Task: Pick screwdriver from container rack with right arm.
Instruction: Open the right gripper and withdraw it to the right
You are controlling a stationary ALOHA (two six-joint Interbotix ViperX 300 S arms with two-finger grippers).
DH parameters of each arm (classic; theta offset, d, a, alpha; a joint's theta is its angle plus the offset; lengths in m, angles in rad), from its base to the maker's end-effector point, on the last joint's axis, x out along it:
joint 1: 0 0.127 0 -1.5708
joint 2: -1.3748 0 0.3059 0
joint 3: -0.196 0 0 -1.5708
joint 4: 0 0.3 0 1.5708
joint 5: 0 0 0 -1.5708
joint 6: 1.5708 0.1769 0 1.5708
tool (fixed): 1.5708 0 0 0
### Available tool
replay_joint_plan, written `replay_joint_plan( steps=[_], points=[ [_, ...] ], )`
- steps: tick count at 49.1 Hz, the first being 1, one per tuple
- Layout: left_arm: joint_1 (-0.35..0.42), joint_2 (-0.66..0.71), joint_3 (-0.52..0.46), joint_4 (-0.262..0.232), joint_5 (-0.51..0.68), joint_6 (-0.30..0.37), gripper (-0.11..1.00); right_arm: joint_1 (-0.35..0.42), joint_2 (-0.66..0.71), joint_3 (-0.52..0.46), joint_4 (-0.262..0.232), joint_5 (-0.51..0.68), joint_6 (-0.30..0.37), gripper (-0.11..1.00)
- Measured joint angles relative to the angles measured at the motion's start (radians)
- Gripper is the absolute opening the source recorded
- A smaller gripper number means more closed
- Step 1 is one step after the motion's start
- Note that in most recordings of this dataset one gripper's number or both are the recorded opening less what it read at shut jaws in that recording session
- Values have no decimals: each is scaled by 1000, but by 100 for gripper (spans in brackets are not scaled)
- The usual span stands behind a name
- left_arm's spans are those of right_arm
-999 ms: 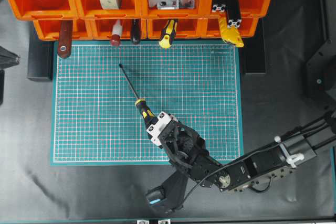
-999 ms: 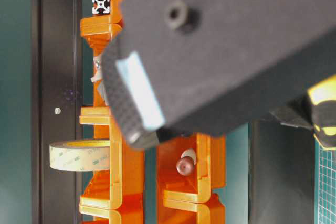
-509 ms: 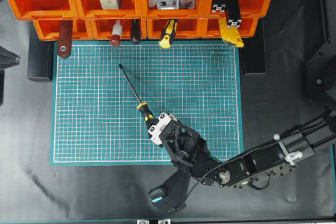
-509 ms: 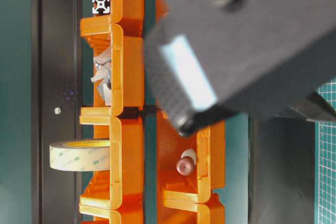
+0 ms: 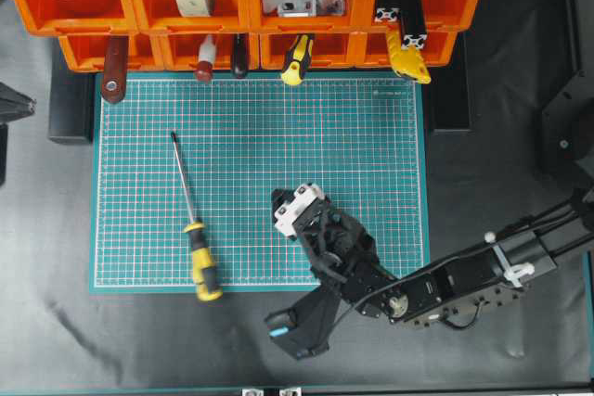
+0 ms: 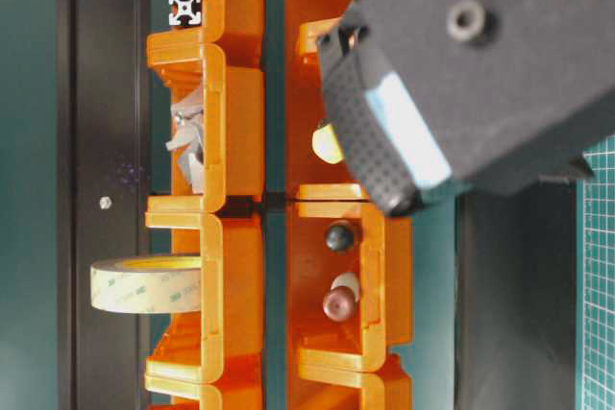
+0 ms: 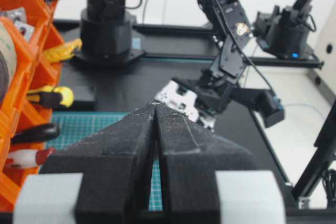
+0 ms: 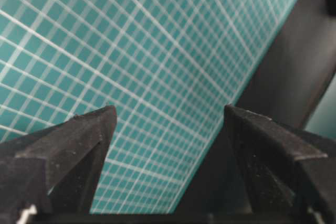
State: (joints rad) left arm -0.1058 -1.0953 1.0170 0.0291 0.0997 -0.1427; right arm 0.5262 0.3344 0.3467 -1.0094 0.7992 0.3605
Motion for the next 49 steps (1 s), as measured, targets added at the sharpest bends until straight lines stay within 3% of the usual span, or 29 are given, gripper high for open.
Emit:
replay_joint_plan(
  steps=[11, 24, 49],
  points=[
    [0, 0, 0, 2, 51, -11, 0, 9, -48, 21, 0, 28, 178, 79],
    [0, -11, 0, 2, 67, -11, 0, 54, -201, 80, -8, 26, 414, 78],
    [0, -17, -2, 2, 69, -11, 0, 80, -569, 258, -12, -104, 699, 77]
  ],
)
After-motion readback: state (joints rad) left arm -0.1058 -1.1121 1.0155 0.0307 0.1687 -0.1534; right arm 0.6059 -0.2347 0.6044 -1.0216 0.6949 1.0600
